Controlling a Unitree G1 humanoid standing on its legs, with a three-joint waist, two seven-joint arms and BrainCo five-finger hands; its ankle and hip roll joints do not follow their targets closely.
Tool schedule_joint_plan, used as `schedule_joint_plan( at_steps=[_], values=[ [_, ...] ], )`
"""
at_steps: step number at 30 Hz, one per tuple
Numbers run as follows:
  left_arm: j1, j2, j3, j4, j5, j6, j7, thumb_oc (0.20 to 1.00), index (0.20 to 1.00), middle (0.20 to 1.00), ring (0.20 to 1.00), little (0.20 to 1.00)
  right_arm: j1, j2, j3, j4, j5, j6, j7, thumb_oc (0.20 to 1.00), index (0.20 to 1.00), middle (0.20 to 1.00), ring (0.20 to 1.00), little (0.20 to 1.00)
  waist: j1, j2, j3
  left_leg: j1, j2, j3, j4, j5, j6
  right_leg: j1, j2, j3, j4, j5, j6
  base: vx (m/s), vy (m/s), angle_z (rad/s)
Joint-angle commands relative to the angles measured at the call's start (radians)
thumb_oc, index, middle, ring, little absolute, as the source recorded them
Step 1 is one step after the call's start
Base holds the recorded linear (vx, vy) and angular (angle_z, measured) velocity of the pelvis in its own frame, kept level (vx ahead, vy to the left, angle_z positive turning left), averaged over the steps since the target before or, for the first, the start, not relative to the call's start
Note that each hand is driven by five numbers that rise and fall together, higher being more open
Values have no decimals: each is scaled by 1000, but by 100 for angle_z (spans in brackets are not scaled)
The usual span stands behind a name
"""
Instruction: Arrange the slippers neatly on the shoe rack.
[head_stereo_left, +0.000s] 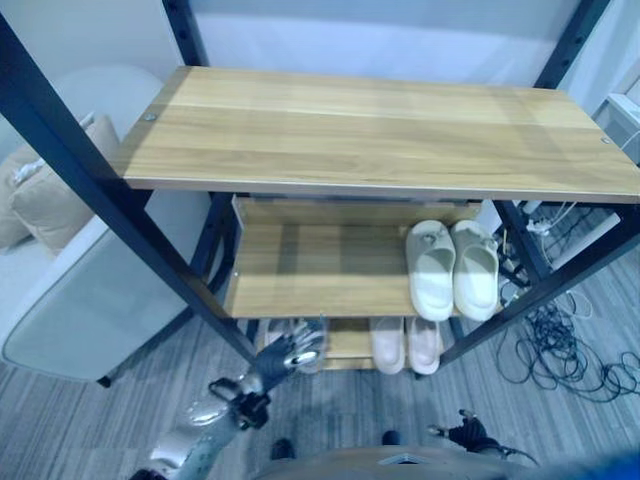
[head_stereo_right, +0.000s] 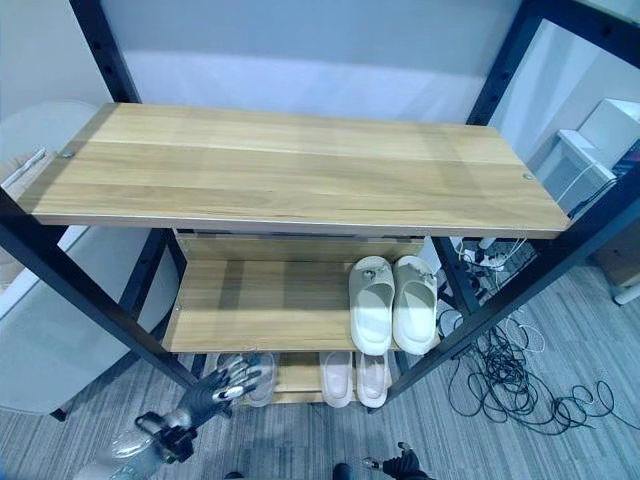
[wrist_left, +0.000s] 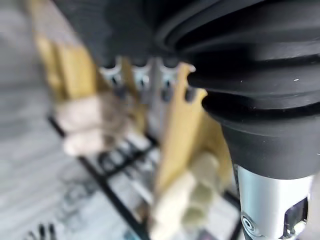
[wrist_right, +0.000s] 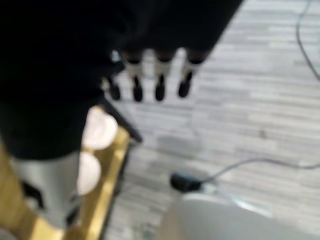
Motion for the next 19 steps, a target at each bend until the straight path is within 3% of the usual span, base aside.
schedule_joint_plan(
  at_steps=[1,6,9,12,14,16,19],
  values=[
    [-8,-34,12,35,-88,48,-109,1000,1000,1000,1000,1000,-1,27,36,63,-25,-15,16,1000,1000,1000,1000,1000,2,45,-47,-34,43,-70,13,8,-23,-6,-26,-53,11,25,101,0,0,0],
    [14,-29,43,179,22,-2,-103,1000,1000,1000,1000,1000,3,25,43,56,-23,-23,23,1000,1000,1000,1000,1000,-1,50,-50,-32,40,-69,13,8,-22,-6,-27,-49,11,26,99,5,14,-2],
    [-12,-101,111,427,328,-112,60,1000,1000,1000,1000,1000,3,18,47,33,11,-32,18,1000,1000,1000,1000,1000,-4,50,-47,-30,38,-73,13,11,-20,-6,-28,-49,11,27,94,0,0,0],
    [-66,-201,171,730,633,-151,208,1000,1000,1000,1000,1000,12,-3,35,-7,39,-44,16,1000,1000,1000,1000,1000,-13,49,-38,-26,34,-74,13,12,-19,-5,-28,-50,11,27,90,0,0,0],
    [-68,-204,171,733,634,-152,209,1000,1000,1000,1000,1000,12,-4,35,-7,40,-44,17,1000,1000,1000,1000,1000,-13,50,-37,-26,34,-74,13,12,-19,-4,-28,-50,11,27,90,0,0,0],
    [-123,-262,230,954,781,-144,294,1000,1000,1000,1000,1000,13,-29,10,-8,48,-42,22,1000,1000,1000,1000,1000,-22,53,-30,-23,32,-74,13,12,-19,-5,-28,-47,11,26,87,0,0,0],
    [-140,-279,252,1037,847,-121,323,1000,1000,1000,1000,1000,14,-42,-1,0,46,-39,23,1000,1000,1000,1000,1000,-24,53,-28,-21,33,-72,13,12,-20,-5,-28,-48,11,26,86,0,0,0]
  ],
)
